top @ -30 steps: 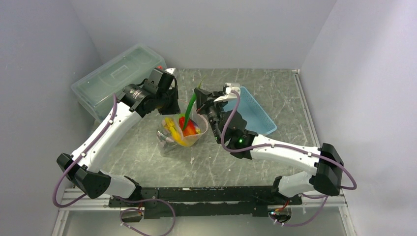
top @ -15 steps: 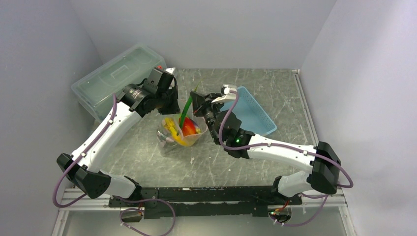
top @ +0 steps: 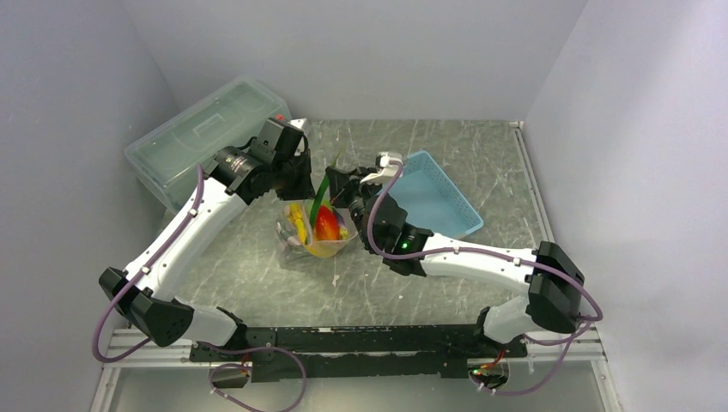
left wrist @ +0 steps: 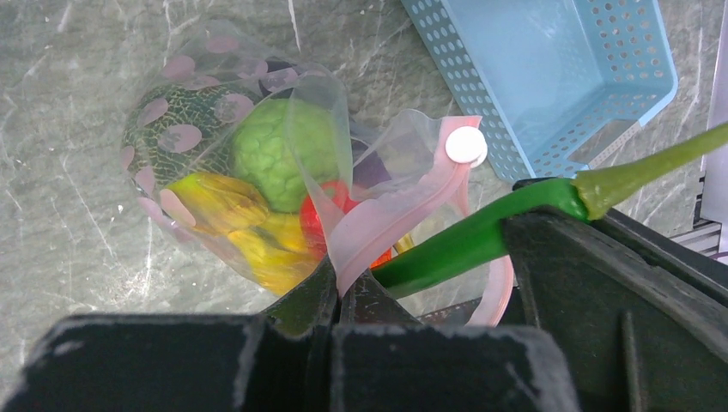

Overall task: Place the food in the zip-top bag and seal the zipper
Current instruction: Place the fake vegetable in the zipper food storage bag.

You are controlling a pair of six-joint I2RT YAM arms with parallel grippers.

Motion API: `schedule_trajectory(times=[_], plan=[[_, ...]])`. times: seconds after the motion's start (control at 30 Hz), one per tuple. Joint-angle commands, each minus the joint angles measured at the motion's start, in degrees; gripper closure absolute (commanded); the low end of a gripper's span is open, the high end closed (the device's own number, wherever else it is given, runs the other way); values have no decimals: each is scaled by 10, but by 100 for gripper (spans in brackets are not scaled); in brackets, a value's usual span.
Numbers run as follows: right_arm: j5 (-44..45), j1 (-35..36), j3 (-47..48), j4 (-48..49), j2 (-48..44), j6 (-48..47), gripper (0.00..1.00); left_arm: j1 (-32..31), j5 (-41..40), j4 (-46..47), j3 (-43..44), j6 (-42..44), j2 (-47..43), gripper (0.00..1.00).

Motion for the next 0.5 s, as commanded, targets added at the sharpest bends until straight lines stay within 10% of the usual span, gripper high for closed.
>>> schedule_trajectory(times=[0.0,0.47], plan=[[3,3,26,7,5,16,100,2,9,19,22,-8,-7,100],[52,3,39,59,-3,-94,100,2,5,16,20,-6,-14,100]])
